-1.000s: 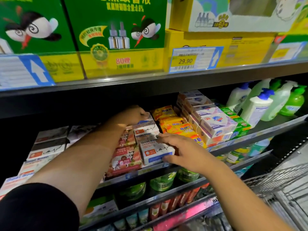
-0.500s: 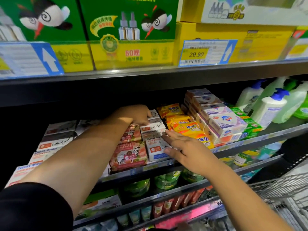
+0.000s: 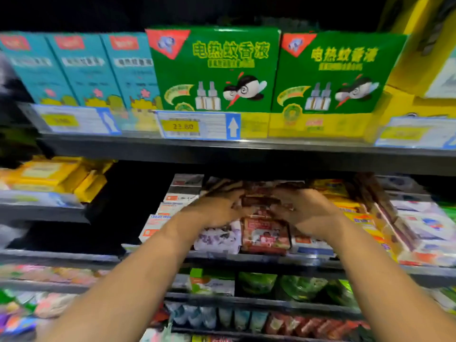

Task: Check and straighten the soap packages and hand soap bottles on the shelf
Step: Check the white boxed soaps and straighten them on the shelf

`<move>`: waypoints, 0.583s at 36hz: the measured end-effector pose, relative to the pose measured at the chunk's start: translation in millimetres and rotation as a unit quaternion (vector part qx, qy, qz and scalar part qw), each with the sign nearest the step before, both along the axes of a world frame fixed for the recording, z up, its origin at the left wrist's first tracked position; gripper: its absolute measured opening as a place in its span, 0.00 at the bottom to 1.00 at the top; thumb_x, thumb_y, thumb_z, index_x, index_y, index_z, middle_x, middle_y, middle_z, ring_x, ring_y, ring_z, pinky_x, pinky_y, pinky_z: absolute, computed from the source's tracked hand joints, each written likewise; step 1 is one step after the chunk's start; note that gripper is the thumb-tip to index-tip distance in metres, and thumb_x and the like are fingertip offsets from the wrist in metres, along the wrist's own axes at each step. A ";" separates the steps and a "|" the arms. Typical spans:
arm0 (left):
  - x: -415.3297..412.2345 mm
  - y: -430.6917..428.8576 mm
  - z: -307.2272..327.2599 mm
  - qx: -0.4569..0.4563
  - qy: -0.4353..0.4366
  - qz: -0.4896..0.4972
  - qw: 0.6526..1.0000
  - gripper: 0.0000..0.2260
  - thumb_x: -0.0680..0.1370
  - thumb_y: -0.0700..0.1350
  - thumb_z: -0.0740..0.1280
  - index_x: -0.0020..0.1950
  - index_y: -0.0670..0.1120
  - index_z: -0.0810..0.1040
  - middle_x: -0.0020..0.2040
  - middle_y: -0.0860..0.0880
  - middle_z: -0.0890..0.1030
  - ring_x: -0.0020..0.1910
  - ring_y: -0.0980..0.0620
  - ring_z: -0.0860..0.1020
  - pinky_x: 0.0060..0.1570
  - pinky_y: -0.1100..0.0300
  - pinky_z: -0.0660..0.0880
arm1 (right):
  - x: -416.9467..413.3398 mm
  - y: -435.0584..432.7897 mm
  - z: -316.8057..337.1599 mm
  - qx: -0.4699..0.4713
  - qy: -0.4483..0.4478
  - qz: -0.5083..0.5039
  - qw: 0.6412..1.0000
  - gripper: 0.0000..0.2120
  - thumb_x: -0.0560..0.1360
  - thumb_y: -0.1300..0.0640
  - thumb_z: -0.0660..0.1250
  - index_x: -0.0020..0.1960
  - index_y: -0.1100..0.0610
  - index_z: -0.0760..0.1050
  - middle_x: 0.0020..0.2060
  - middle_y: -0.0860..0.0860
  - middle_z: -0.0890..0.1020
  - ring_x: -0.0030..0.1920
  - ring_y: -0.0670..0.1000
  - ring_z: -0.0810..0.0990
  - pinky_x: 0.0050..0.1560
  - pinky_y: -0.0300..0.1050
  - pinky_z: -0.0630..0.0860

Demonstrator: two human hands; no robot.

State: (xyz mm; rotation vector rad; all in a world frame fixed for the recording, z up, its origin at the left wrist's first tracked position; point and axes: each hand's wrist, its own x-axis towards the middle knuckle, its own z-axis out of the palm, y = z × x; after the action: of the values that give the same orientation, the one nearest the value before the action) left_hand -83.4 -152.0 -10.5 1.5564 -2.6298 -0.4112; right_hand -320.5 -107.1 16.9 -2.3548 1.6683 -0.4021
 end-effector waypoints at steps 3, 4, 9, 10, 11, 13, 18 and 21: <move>46.2 24.8 -0.9 -0.012 -0.005 0.059 0.998 0.33 0.74 0.73 0.48 0.78 0.64 0.54 0.80 0.58 0.53 0.79 0.47 0.54 0.74 0.43 0.55 | 33.1 -13.0 10.3 0.003 0.075 0.021 0.997 0.24 0.79 0.38 0.62 0.73 0.42 0.68 0.71 0.48 0.74 0.69 0.53 0.73 0.66 0.44 0.70; 61.3 31.4 -0.9 -0.003 -0.010 0.083 0.996 0.32 0.75 0.73 0.49 0.78 0.65 0.52 0.80 0.58 0.52 0.79 0.47 0.54 0.74 0.41 0.54 | 45.6 -17.2 14.2 0.003 0.094 0.035 0.995 0.25 0.79 0.37 0.61 0.74 0.42 0.67 0.72 0.48 0.73 0.69 0.54 0.73 0.65 0.43 0.70; 128.1 65.6 0.7 0.058 -0.023 0.163 0.985 0.36 0.73 0.76 0.53 0.77 0.62 0.58 0.79 0.56 0.59 0.78 0.46 0.55 0.73 0.38 0.53 | 106.7 -32.5 28.0 0.042 0.058 0.104 0.992 0.23 0.79 0.44 0.67 0.72 0.47 0.71 0.70 0.49 0.75 0.66 0.52 0.75 0.59 0.39 0.70; 139.1 72.4 -0.4 0.066 -0.009 0.169 0.983 0.42 0.68 0.80 0.50 0.77 0.61 0.60 0.78 0.56 0.61 0.77 0.46 0.57 0.73 0.40 0.56 | 117.3 -36.0 27.6 0.053 0.043 0.118 0.991 0.22 0.78 0.46 0.68 0.71 0.49 0.73 0.69 0.50 0.76 0.66 0.51 0.75 0.57 0.36 0.69; 149.6 77.6 -2.6 0.069 0.014 0.174 0.982 0.48 0.63 0.83 0.48 0.77 0.59 0.60 0.78 0.54 0.62 0.76 0.47 0.59 0.73 0.44 0.58 | 128.0 -39.1 26.9 0.060 0.031 0.131 0.989 0.22 0.78 0.48 0.69 0.70 0.51 0.73 0.68 0.51 0.76 0.65 0.50 0.75 0.56 0.34 0.67; 164.2 86.6 -3.6 0.080 0.057 0.169 0.981 0.50 0.63 0.82 0.57 0.79 0.56 0.60 0.77 0.52 0.63 0.75 0.48 0.62 0.72 0.52 0.61 | 145.7 -48.3 21.9 0.064 0.037 0.147 0.986 0.22 0.78 0.49 0.70 0.70 0.53 0.73 0.67 0.53 0.78 0.64 0.52 0.76 0.57 0.36 0.68; 176.8 92.2 -15.8 0.033 0.129 0.155 0.979 0.38 0.71 0.59 0.75 0.77 0.54 0.64 0.72 0.51 0.68 0.70 0.52 0.67 0.68 0.62 0.62 | 174.7 -72.3 5.1 0.074 0.056 0.171 0.981 0.24 0.77 0.51 0.71 0.71 0.55 0.73 0.68 0.55 0.77 0.66 0.55 0.75 0.57 0.35 0.66; 171.7 87.3 -20.7 0.016 0.178 0.158 0.971 0.37 0.67 0.58 0.79 0.72 0.50 0.71 0.66 0.52 0.72 0.65 0.54 0.71 0.61 0.72 0.64 | 181.0 -92.3 -4.2 0.075 0.068 0.147 0.984 0.26 0.76 0.49 0.73 0.70 0.57 0.73 0.68 0.56 0.76 0.66 0.57 0.75 0.60 0.42 0.69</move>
State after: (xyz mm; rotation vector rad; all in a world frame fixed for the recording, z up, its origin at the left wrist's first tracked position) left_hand 88.4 -64.7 -31.2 1.6885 -2.0790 -0.6405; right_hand -139.5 -199.5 12.7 -2.5070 1.3181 -0.0594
